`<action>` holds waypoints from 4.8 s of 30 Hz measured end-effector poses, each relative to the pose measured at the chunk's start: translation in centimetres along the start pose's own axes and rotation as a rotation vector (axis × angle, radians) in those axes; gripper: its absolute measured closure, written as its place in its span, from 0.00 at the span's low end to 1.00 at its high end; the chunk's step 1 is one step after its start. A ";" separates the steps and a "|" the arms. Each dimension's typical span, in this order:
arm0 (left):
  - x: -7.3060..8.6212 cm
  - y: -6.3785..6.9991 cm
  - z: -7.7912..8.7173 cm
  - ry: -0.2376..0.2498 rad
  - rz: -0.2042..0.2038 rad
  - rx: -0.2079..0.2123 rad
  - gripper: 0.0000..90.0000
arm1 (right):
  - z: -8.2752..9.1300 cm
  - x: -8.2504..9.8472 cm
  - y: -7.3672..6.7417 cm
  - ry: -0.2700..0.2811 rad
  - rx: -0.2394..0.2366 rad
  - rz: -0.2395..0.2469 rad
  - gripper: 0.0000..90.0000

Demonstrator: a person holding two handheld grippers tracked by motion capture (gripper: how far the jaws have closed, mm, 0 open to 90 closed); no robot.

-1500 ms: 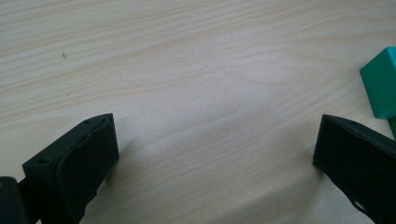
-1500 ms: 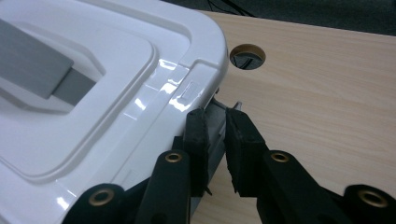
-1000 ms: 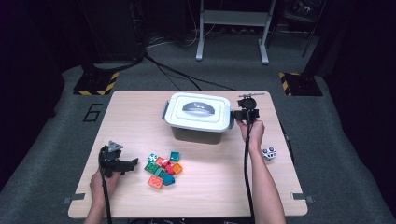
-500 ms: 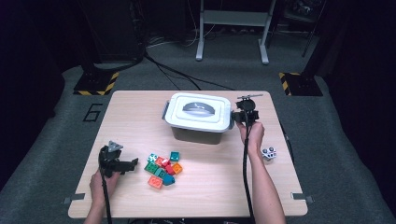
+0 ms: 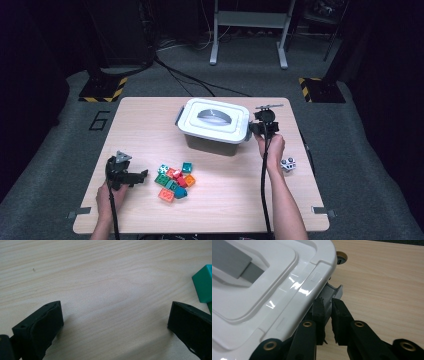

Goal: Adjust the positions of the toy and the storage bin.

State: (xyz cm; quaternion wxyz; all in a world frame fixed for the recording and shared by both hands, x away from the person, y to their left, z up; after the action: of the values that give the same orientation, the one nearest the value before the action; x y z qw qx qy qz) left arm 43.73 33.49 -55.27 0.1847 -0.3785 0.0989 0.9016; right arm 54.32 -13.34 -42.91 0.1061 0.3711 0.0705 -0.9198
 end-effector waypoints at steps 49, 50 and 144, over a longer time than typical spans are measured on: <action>0.0 0.0 0.0 -0.004 -0.002 0.003 0.00 | -0.9 -4.3 -6.9 0.028 -0.124 0.366 0.54; 0.0 0.0 0.0 -0.004 -0.002 0.003 0.00 | -1.1 -4.4 -7.0 0.023 -0.126 0.378 0.58; 0.0 0.0 0.0 0.000 -0.002 0.003 0.00 | 4.7 0.2 -14.3 0.010 -0.167 0.370 0.75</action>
State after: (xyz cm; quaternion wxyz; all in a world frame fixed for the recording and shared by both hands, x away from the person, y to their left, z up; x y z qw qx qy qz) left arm 43.72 33.48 -55.27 0.1861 -0.3785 0.1001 0.9011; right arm 47.46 -0.47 -38.98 0.3034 0.3724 0.0777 -0.8736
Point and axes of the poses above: each handheld gripper's, and its own axes: z roughly backward along the jaws, x roughly out of its underside, y roughly to its right, the point moved 3 cm from there along -z, roughly forward along the jaws, and after that the axes turned 3 degrees about x, right-handed, at the moved point
